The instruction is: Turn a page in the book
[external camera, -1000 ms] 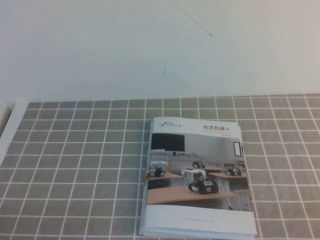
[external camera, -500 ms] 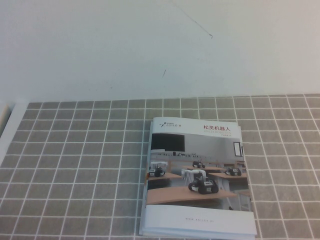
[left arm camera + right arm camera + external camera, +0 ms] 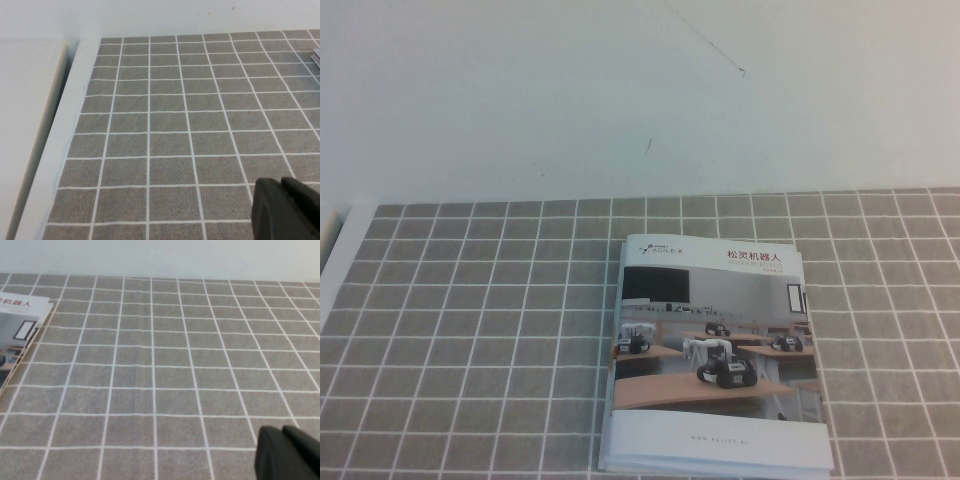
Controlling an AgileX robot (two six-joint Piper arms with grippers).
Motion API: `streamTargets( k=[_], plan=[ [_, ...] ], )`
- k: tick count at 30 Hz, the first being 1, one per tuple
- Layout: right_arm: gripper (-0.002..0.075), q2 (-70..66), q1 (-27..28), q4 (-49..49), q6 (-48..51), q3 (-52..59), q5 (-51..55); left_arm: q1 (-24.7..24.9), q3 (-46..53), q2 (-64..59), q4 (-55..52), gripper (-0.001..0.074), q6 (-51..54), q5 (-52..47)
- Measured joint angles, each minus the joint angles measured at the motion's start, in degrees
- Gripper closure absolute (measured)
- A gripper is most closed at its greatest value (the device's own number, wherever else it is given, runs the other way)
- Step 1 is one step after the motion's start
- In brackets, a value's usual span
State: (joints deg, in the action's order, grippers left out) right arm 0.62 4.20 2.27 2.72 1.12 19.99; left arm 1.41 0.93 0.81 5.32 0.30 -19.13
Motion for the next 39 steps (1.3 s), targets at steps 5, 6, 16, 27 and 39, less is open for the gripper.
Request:
streamTargets(
  k=[5,6,16,27,39],
  plan=[
    [0.0729,0.0,0.0,0.0,0.0,0.0,0.0,0.0,0.0,0.0,0.0,0.0738,0.0,0.0],
    [0.0729,0.0,0.0,0.0,0.0,0.0,0.0,0.0,0.0,0.0,0.0,0.0738,0.0,0.0],
    [0.0729,0.0,0.0,0.0,0.0,0.0,0.0,0.0,0.0,0.0,0.0,0.0738,0.0,0.0],
    [0.0729,0.0,0.0,0.0,0.0,0.0,0.0,0.0,0.0,0.0,0.0,0.0738,0.4,0.0],
    [0.0729,0.0,0.0,-0.1,0.0,0.0,0.0,0.0,0.4,0.0,0.0,0.0738,0.6,5.6]
  ],
)
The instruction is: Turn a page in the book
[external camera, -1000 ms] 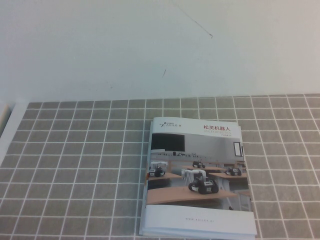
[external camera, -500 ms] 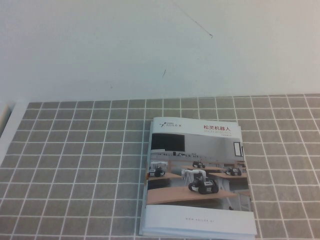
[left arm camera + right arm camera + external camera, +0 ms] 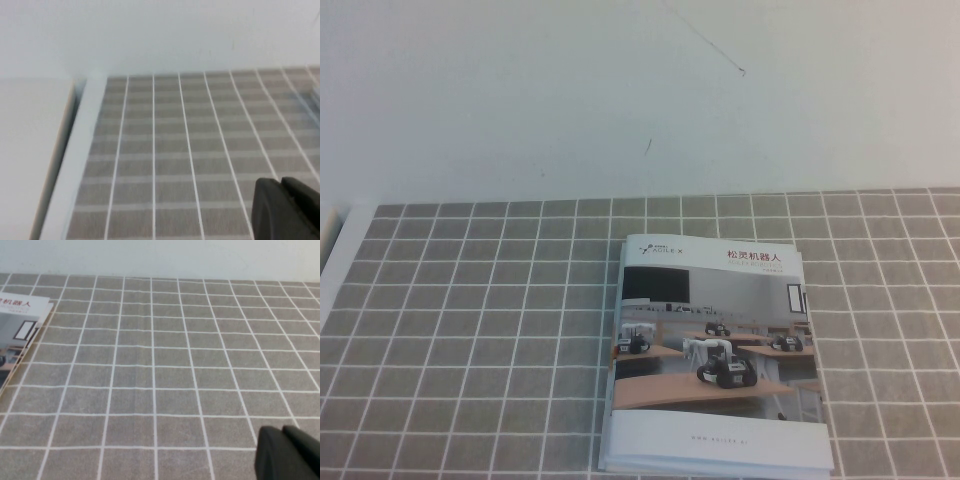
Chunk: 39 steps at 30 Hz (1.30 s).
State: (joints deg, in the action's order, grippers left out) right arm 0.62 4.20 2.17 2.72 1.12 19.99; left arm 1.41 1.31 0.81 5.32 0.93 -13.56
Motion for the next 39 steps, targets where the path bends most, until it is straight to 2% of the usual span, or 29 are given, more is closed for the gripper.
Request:
streamTargets(
  k=[3,13,19,26,33,35,39],
  plan=[
    [0.0729,0.0,0.0,0.0,0.0,0.0,0.0,0.0,0.0,0.0,0.0,0.0738,0.0,8.4],
    [0.0729,0.0,0.0,0.3,0.0,0.0,0.0,0.0,0.0,0.0,0.0,0.0738,0.0,48.0],
    [0.0729,0.0,0.0,0.5,0.0,0.0,0.0,0.0,0.0,0.0,0.3,0.0738,0.0,59.3],
    [0.0729,0.0,0.0,0.5,0.0,0.6,-5.9,0.0,0.0,0.0,1.7,0.0738,-0.4,62.3],
    [0.0729,0.0,0.0,0.5,5.8,0.6,-30.8,0.0,0.0,0.0,5.0,0.0738,-0.4,58.4],
    [0.0729,0.0,0.0,0.4,3.6,0.6,-37.6,0.0,-0.6,0.0,4.8,0.0738,-0.9,52.9],
    [0.0729,0.0,0.0,0.0,-6.5,0.6,-47.9,0.0,-8.9,0.0,3.4,0.0738,-2.0,32.7]
  ],
)
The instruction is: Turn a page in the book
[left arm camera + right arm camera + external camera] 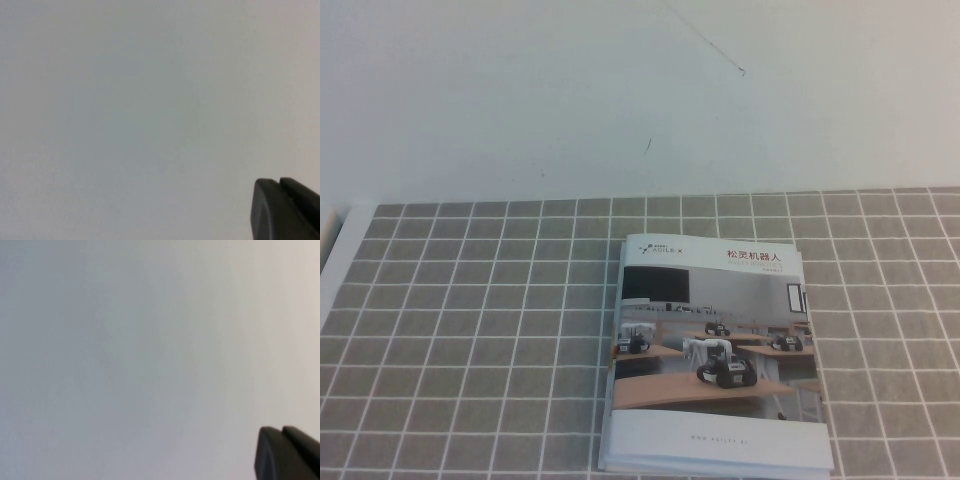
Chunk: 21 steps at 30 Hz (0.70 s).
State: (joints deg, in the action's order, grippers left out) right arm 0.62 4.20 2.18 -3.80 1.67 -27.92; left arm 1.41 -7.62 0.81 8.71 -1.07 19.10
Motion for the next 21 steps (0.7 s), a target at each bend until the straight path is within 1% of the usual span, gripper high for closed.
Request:
streamTargets(
  k=[1,3,6,8,11,13,15,18,21],
  plan=[
    [0.0729,0.0,0.0,-1.1,-0.8,0.0,-2.8,0.0,-2.7,-0.1,-0.3,0.0738,0.0,-4.5],
    [0.0729,0.0,0.0,-4.1,-0.8,0.0,-5.3,0.0,-7.3,-1.7,-0.5,0.0738,0.0,-10.2],
    [0.0729,0.0,0.0,-10.6,-2.4,0.0,-6.1,0.0,-13.2,-6.6,-1.2,0.0738,-0.1,-16.4],
    [0.0729,0.0,0.0,-12.7,-2.7,-0.2,-5.3,0.0,-16.5,-11.8,-1.4,0.0738,0.0,-22.1],
    [0.0729,0.0,0.0,-14.0,-3.8,-4.6,7.7,0.0,-22.2,-21.3,-1.2,0.0738,0.0,-31.6],
    [0.0729,0.0,0.0,-14.1,-4.2,-9.3,20.0,0.0,-26.3,-28.6,-0.2,0.0738,0.1,-37.5],
    [0.0729,-1.2,0.0,-14.0,-4.3,-14.2,29.4,0.0,-31.1,-35.0,1.9,0.0738,1.6,-42.4],
    [0.0729,-5.2,0.0,-13.6,-4.2,-18.9,37.0,0.0,-38.1,-45.4,8.6,0.0738,8.4,-51.6],
    [0.0729,-10.5,0.0,-13.4,-0.9,-21.8,41.5,0.0,-45.9,-56.2,20.2,0.0738,20.2,-61.3]
  ],
)
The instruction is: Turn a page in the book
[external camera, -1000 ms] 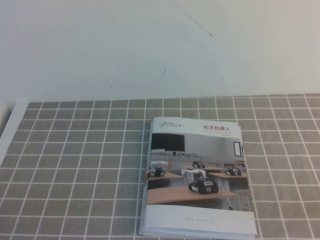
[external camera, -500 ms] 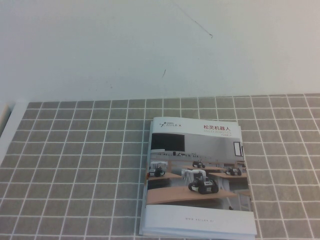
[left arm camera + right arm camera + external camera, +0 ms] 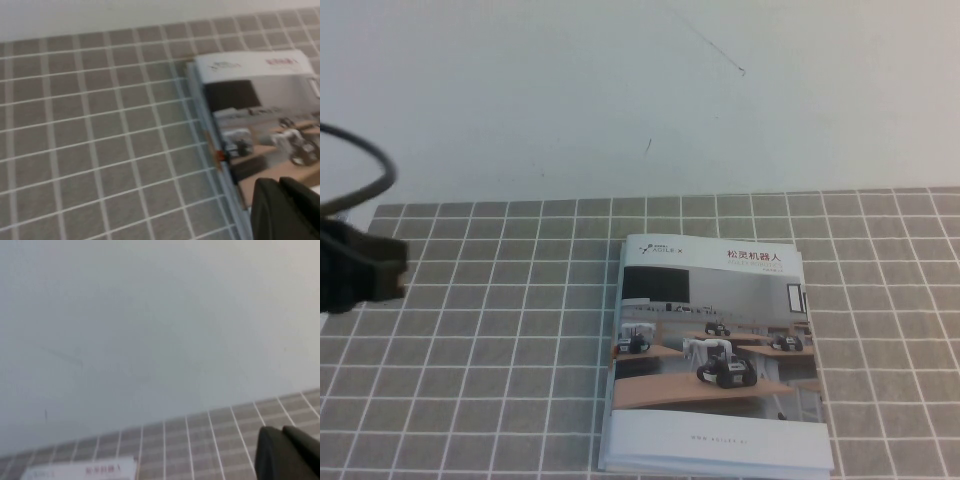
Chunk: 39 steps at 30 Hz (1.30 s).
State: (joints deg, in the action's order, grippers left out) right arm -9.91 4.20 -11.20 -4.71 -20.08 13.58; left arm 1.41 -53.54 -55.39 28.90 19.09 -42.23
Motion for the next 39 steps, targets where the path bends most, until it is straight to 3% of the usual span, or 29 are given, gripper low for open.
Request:
streamTargets(
  k=[3,6,13,16,22,31,39],
  plan=[
    [0.0729,-6.1,0.0,-1.3,6.1,-4.2,7.5,0.4,-4.6,-7.5,8.2,0.0738,10.5,-4.2],
    [0.0729,-14.5,0.0,-6.5,17.2,-9.5,14.9,3.1,-7.1,-14.4,11.1,0.0738,14.1,-4.0],
    [0.0729,-33.5,0.0,-23.9,49.0,-17.0,23.0,15.2,-8.6,-26.2,4.2,0.0738,12.7,4.3],
    [0.0729,-41.8,0.0,-30.6,58.4,-17.9,25.0,18.2,-8.6,-30.9,-1.3,0.0738,9.0,7.6],
    [0.0729,-60.3,-1.5,-39.0,67.2,-20.2,27.8,19.9,-8.6,-39.3,-4.6,0.0738,5.9,12.2],
    [0.0729,-78.4,-13.6,-42.3,71.9,-27.5,22.9,21.7,-8.6,-45.5,1.0,0.0738,5.8,20.4],
    [0.0729,-86.4,-15.4,-49.8,73.2,-33.3,23.0,23.3,-8.7,-48.3,5.7,0.0738,5.9,22.3]
  ],
)
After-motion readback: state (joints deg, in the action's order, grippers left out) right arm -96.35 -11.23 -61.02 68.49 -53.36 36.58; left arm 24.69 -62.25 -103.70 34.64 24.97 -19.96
